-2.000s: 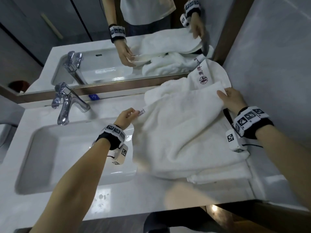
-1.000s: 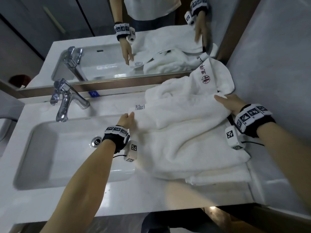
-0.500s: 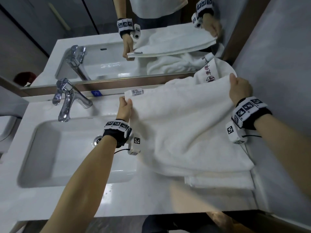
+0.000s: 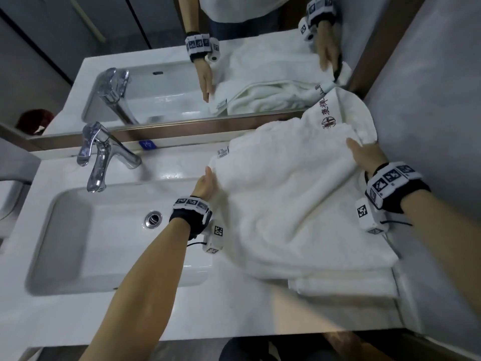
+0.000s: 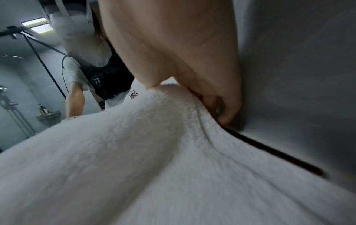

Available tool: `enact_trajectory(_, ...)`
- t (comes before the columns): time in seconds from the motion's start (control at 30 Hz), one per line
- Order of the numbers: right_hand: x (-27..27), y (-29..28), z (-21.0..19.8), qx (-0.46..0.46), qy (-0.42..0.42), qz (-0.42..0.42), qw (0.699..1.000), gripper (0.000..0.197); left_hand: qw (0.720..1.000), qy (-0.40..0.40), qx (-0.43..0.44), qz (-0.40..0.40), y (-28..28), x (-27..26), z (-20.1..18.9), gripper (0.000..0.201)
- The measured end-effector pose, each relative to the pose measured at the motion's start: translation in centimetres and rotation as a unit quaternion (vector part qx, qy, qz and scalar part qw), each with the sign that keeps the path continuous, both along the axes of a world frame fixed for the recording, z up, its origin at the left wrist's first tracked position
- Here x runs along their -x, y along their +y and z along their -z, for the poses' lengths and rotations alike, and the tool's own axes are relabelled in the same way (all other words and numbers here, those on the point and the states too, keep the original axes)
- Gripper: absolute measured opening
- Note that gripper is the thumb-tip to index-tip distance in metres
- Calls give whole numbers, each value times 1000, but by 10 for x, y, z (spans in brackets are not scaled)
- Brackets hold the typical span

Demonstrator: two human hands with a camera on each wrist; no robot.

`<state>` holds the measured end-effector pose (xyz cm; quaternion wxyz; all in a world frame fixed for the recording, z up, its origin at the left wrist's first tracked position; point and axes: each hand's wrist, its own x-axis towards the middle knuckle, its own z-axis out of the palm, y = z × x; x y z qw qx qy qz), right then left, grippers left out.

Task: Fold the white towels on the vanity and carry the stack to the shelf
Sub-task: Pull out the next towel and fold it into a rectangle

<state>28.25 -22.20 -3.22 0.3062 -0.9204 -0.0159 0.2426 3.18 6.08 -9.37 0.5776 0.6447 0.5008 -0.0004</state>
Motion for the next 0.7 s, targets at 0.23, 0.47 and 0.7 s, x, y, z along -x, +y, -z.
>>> enact_trajectory(0.23,26,-27,9,-108,-117,15,987,36,993,-114,13,-23,14,16,-2,20)
enact_trajectory(0.47,30,-27,-6,-61,-143,-21,988,32,989,-129,-51,-42,-6,11,-14,18)
enact_trajectory(0.7,68,-56,9,-51,-59,-30,997,39,994,-69,81,-25,-10,37,11,52)
